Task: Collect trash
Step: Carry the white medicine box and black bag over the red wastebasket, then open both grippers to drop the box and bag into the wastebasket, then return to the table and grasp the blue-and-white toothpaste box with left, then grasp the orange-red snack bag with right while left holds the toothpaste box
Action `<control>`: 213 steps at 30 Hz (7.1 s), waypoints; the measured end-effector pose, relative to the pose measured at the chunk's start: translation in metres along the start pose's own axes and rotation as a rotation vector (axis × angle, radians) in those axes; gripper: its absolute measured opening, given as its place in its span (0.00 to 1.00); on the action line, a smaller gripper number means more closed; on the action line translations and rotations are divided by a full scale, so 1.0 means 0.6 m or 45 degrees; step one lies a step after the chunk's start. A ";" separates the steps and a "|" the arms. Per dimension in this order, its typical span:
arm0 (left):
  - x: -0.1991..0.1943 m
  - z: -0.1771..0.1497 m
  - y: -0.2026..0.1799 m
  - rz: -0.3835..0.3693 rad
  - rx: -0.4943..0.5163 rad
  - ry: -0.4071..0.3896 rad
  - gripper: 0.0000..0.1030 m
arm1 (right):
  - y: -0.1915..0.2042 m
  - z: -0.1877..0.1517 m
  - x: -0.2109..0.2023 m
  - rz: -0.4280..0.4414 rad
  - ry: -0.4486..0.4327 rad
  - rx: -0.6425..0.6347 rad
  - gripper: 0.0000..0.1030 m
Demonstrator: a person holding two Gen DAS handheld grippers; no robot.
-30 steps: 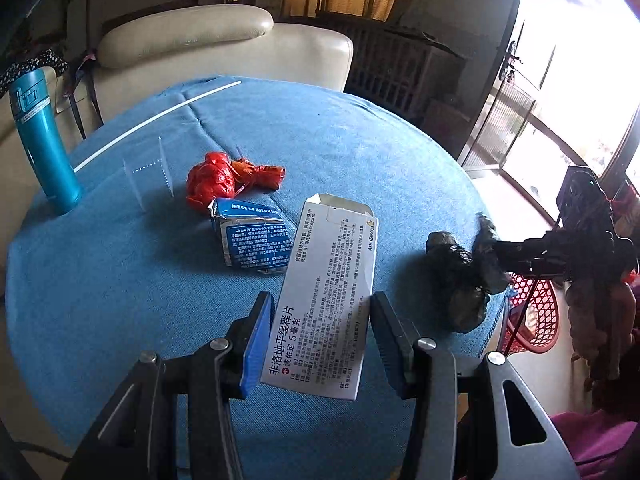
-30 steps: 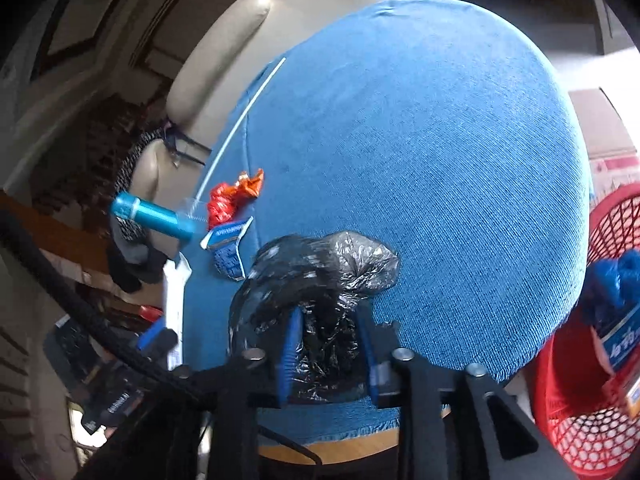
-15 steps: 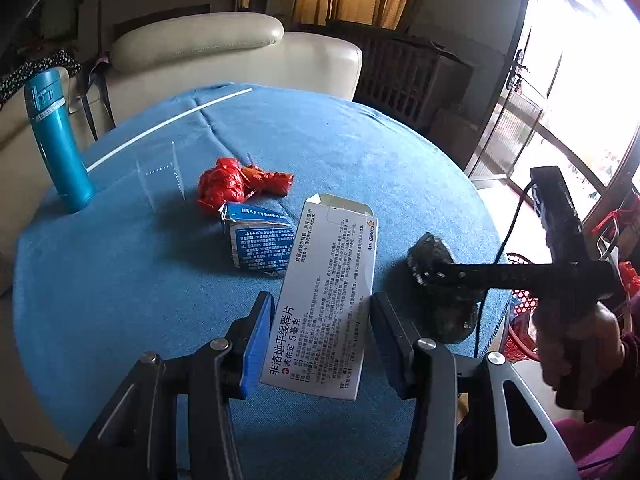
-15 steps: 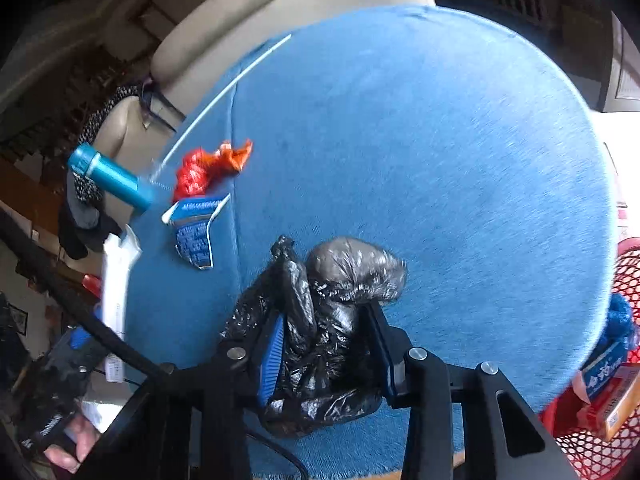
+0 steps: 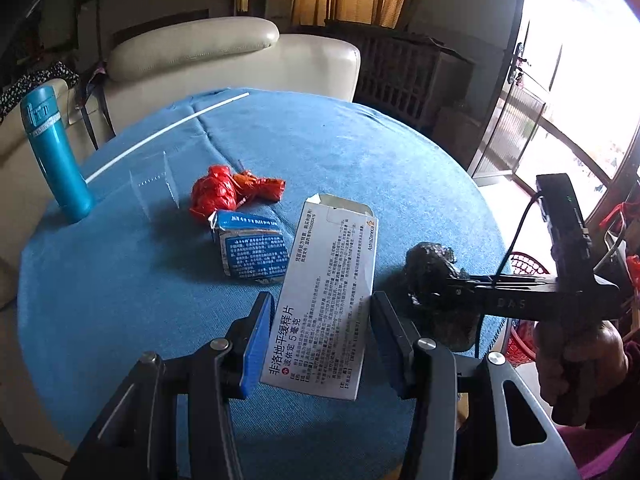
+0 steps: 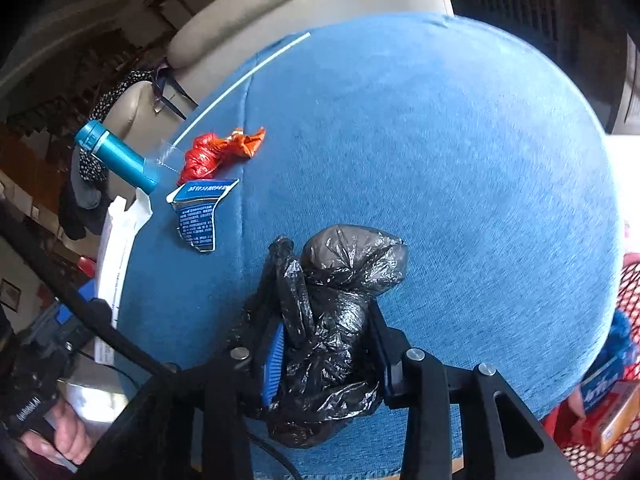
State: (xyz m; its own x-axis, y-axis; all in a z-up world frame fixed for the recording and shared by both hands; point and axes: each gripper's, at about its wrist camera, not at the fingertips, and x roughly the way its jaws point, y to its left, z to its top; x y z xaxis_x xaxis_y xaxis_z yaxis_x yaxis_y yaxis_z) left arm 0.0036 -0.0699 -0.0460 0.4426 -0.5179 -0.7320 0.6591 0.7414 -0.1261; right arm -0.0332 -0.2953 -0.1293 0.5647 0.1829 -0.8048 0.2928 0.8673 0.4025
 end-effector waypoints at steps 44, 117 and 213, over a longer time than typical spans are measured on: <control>0.089 0.071 -0.364 -0.016 0.669 0.019 0.50 | -0.243 -0.091 -0.288 -0.083 -0.513 0.274 0.38; 0.144 0.048 -0.294 0.037 0.524 0.206 0.60 | -0.405 -0.144 -0.312 -0.119 -0.416 0.676 0.55; -0.072 0.046 -0.003 0.538 0.021 -0.074 0.68 | 0.085 0.033 -0.068 0.231 -0.149 -0.343 0.27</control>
State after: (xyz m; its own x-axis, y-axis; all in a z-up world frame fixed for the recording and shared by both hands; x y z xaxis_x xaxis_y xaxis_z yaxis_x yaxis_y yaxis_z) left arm -0.0002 -0.0608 0.0044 0.7091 -0.1934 -0.6781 0.4216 0.8871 0.1879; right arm -0.0261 -0.2677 -0.0672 0.6781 0.3047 -0.6688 -0.0259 0.9194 0.3925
